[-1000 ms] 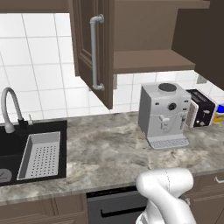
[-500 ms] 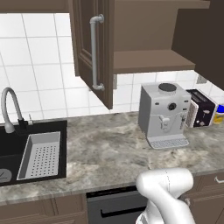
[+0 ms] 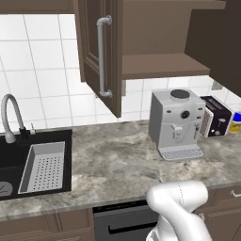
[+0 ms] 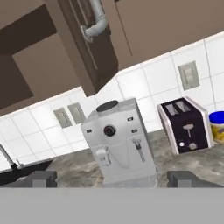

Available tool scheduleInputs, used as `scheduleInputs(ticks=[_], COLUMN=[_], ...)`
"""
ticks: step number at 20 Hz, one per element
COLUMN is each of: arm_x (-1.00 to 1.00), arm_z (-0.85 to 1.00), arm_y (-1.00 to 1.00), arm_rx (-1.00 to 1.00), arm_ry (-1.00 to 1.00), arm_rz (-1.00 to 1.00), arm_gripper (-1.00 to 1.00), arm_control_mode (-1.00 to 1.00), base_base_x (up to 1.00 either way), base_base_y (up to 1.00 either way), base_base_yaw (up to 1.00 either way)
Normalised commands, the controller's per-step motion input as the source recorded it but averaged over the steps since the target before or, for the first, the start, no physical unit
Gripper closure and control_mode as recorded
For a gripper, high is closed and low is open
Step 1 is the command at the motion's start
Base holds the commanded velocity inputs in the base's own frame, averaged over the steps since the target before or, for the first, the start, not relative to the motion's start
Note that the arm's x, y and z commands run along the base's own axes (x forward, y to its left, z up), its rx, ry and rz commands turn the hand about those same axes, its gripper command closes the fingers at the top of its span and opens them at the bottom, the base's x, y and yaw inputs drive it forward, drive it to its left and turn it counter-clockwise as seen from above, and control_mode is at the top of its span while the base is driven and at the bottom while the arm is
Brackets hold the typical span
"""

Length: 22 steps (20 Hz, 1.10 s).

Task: Close all open cabinet doors.

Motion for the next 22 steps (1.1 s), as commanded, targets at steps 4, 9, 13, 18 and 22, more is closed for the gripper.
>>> scheduleInputs(ticks=[4, 9, 13, 18, 22], arm_x=[0.69, 0.53, 0.26, 0.09, 0.01], arm_z=[0.00, 0.00, 0.20, 0.27, 0.36], arm_y=[-0.43, -0.41, -0.41, -0.28, -0.03], arm_rx=[0.14, 0.10, 0.08, 0.03, 0.00], arm_ry=[-0.20, -0.17, -0.13, -0.11, -0.08], arm_rz=[0.11, 0.11, 0.12, 0.12, 0.08], arm_gripper=[-1.00, -1.00, -1.00, -1.00, -1.00], arm_control_mode=[-1.00, -1.00, -1.00, -1.00, -1.00], base_base_x=[0.00, 0.00, 0.00, 0.00, 0.00], base_base_y=[0.00, 0.00, 0.00, 0.00, 0.00], base_base_yaw=[0.00, 0.00, 0.00, 0.00, 0.00])
